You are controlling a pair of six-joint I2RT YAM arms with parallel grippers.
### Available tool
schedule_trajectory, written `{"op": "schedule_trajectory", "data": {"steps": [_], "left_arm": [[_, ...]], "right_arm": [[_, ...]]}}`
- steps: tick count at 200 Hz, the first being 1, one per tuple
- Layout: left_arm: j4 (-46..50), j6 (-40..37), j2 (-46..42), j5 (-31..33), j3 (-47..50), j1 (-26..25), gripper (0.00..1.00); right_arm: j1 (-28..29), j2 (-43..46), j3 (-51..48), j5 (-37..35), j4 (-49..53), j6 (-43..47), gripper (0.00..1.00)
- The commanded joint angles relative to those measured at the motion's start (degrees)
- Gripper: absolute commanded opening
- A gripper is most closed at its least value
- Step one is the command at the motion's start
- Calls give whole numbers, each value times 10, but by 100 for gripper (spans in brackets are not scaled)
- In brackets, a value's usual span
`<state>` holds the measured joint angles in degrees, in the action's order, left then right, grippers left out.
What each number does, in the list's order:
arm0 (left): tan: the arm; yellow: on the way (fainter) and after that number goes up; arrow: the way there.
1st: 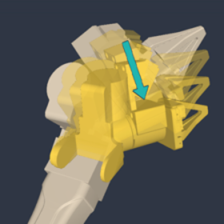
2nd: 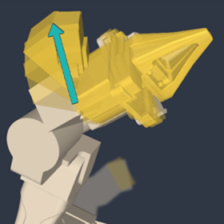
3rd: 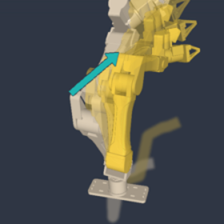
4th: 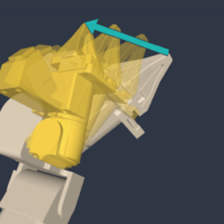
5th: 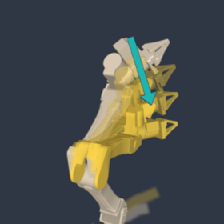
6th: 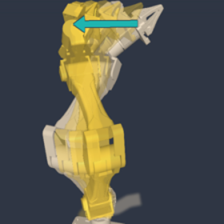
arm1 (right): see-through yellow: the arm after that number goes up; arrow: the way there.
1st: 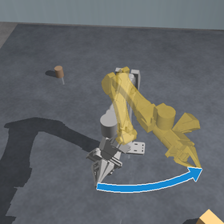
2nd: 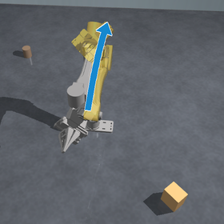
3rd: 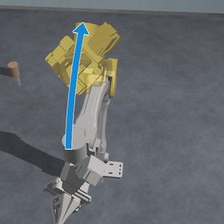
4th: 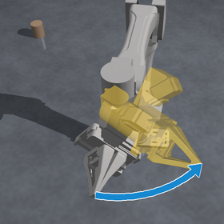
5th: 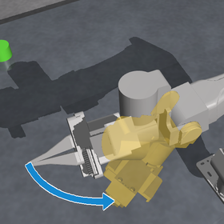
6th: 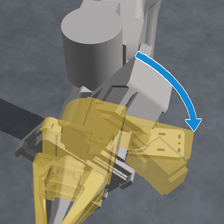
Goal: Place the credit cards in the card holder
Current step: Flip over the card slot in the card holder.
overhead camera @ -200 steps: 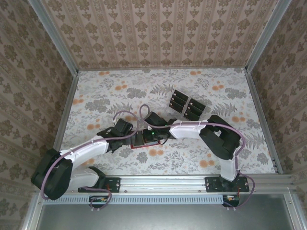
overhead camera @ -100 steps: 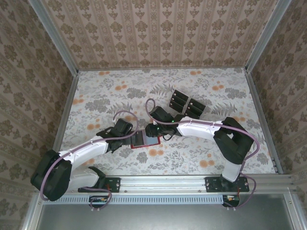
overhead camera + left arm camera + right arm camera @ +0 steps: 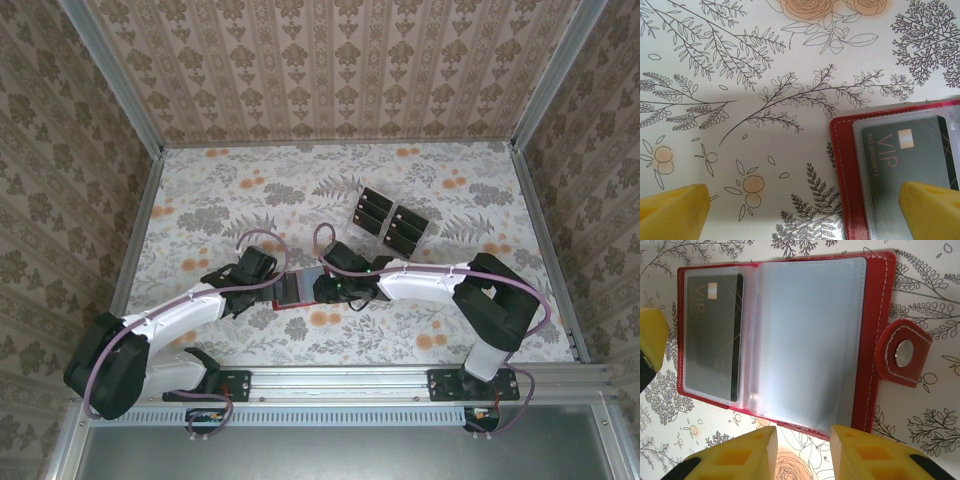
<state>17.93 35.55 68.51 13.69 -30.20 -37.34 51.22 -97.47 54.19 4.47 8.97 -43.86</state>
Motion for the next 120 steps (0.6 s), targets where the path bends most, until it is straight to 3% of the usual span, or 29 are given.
{"op": "schedule_trajectory", "data": {"steps": [1, 120], "left_arm": [[-1, -6, -6, -5, -7, 4, 100], [-8, -4, -4, -4, -1, 4, 100]], "right_arm": [[3, -8, -11, -8, -19, -20, 33], [4, -28, -8, -9, -24, -24, 33]]}}
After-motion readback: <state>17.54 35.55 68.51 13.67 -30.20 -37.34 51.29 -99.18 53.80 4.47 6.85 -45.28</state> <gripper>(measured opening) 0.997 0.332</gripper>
